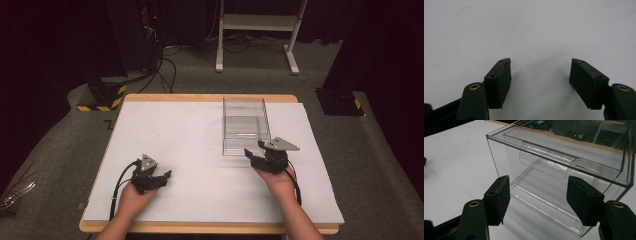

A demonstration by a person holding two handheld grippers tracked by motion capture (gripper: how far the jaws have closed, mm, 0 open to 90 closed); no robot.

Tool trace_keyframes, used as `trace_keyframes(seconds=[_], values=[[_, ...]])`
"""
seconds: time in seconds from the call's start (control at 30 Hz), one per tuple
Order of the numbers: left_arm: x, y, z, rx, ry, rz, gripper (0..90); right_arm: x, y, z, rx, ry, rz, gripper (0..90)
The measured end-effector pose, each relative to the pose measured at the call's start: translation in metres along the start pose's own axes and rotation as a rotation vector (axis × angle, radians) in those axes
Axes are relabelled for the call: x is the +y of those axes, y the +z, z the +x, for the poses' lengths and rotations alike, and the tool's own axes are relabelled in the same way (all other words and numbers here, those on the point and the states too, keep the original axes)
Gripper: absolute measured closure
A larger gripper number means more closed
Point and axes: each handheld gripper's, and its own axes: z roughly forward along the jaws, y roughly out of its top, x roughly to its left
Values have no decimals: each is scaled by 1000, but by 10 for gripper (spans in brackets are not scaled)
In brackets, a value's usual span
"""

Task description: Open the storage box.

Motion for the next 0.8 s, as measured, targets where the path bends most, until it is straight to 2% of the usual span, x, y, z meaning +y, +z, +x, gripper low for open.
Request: trace_keyframes(seconds=[0.27,0.47,0.8], values=[[0,0,0,0,0,0,340,-1,8,-7,-1,24,0,397],[0,0,0,0,0,0,340,-1,11,-13,27,45,-11,415],[0,0,0,0,0,0,340,1,14,-18,44,62,-29,476]])
